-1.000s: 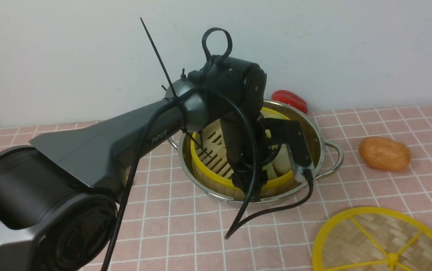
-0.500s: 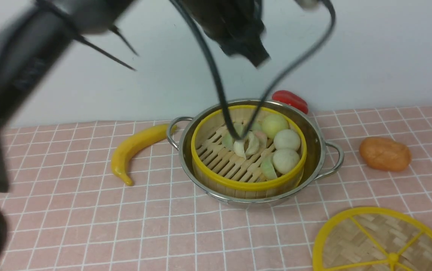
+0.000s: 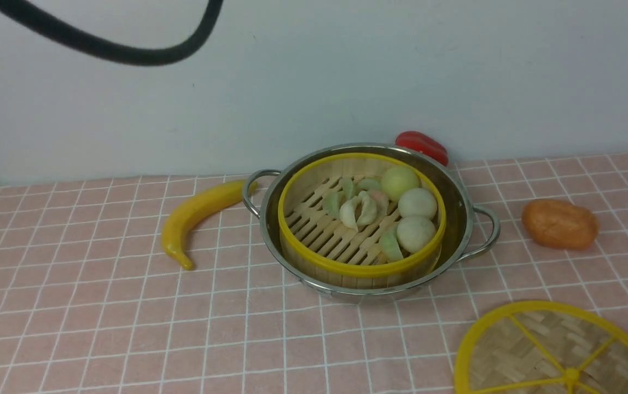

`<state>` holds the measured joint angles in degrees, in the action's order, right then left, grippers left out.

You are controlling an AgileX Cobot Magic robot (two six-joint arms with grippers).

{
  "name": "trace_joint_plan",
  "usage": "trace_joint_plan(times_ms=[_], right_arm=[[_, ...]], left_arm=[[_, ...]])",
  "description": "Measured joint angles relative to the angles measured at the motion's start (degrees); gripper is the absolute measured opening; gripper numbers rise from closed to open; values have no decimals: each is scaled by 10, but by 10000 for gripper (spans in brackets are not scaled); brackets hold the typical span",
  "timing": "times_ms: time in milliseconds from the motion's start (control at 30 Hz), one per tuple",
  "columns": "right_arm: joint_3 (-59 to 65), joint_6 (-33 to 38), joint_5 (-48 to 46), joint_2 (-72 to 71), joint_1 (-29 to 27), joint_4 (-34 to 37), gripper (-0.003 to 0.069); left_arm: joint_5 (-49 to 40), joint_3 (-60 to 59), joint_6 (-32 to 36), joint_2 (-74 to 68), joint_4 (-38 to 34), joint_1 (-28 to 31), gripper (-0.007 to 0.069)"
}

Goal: Place the steamer in the pot on the pink tablecloth, and put the lid on the steamer.
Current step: 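Move the gripper down to the bamboo steamer lid and grasp its center knob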

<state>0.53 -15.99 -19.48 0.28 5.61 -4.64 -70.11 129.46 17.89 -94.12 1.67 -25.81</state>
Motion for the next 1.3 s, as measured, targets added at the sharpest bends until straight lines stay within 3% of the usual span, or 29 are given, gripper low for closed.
trace_joint_plan(times_ms=[267, 367, 467, 500, 733, 900, 1300], right_arm=[[0, 0, 0, 0, 0, 0, 244], [0, 0, 0, 0, 0, 0, 244], [0, 0, 0, 0, 0, 0, 244], [0, 0, 0, 0, 0, 0, 244], [0, 0, 0, 0, 0, 0, 244], [0, 0, 0, 0, 0, 0, 244], [0, 0, 0, 0, -1, 0, 244]], left_arm=[[4, -35, -4, 12, -3, 0, -11], [70, -145, 4, 61, -9, 0, -8], [198, -389, 18, 200, -22, 30, 1], [198, -389, 18, 209, -22, 33, 1], [438, -866, 21, 514, -112, 256, 12], [490, -1092, 22, 662, -128, 320, 22], [495, -1289, 20, 929, -132, 324, 42]])
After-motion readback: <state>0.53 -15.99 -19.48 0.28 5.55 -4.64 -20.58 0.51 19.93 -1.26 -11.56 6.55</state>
